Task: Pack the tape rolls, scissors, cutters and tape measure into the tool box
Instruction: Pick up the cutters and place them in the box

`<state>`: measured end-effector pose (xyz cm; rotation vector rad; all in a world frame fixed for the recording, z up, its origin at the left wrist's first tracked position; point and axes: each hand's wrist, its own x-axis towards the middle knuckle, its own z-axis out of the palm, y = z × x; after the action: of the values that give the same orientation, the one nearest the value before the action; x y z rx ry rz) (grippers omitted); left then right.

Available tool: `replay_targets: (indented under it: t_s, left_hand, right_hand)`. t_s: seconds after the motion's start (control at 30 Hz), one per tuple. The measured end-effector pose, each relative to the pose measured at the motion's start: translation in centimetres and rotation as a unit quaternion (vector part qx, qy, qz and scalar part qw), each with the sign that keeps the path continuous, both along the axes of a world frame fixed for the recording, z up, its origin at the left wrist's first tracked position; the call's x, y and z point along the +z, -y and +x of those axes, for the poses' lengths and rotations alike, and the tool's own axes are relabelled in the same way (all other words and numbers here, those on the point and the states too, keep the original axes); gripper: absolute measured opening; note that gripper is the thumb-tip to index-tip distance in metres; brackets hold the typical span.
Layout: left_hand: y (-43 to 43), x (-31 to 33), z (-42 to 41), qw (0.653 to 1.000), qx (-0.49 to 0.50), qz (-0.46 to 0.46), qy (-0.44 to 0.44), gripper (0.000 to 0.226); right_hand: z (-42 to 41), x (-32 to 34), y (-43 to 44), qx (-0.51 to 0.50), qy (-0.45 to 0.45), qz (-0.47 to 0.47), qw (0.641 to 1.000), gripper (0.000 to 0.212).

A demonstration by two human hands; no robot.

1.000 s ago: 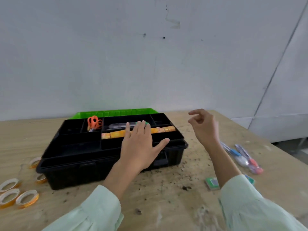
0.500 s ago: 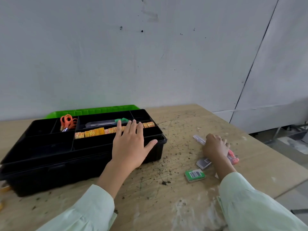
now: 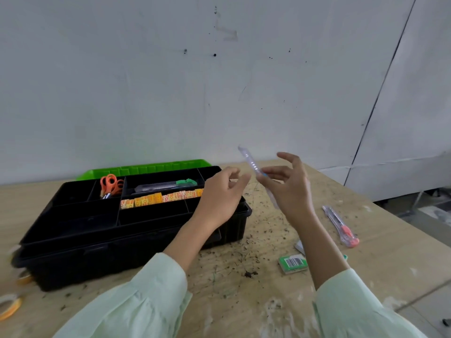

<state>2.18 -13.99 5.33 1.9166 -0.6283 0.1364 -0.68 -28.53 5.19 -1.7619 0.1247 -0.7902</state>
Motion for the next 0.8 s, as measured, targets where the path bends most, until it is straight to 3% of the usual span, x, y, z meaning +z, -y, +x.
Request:
replay_targets:
  t_s: [0.1,0.27,0.37,0.47,0.57,0.63,0.73,0.8]
  left_hand:
    - [0.6,0.9,0.7,0.992,0.008,-0.109,-0.063,0.034]
    - [0.0,0.8,1.9,0.985,0.068,-0.135,-0.081,0.025]
    - [-0.9,0.5,2.4,0.98,0.095,-0.149,-0.09,0.032]
    - [-1.5,0.6,2.7,0.979,0.105,-0.149,-0.096,0.028]
    - [-1.9,0.6,3.3,0.976,0.088,-0.157,-0.125,0.03]
    - [-2.0,0.8,3.2,0.972,0.075,-0.17,-0.143,0.021]
    - [-1.7,1.0,3.1,0.96,0.053,-0.212,-0.176,0.013]
    - [-1.6,1.0,3.1,0.956,0.047,-0.226,-0.182,0.008]
  right_hand:
    - [-0.3,-0.3,-1.8,0.036,0.013,-0.002,0.999,0.065]
    - [-0.5,-1.1,-1.1,0.095,-0.018,-0.021,0.995,0.053]
    - [-0.3,-2.8,2.2,-0.019,-0.097,-0.096,0.99,0.041]
    - [-0.6,-5.3,7.0,-0.188,-0.23,-0.181,0.938,0.039]
    - [-1.0,-7.1,10.0,-0.242,-0.401,-0.242,0.85,0.046]
    - [-1.3,-7.4,10.7,-0.259,-0.468,-0.231,0.813,0.05]
    - [-1.3,-7.4,11.3,-0.28,-0.465,-0.238,0.805,0.047]
    - [-1.2,-7.4,11.5,-0.277,-0.434,-0.233,0.825,0.044]
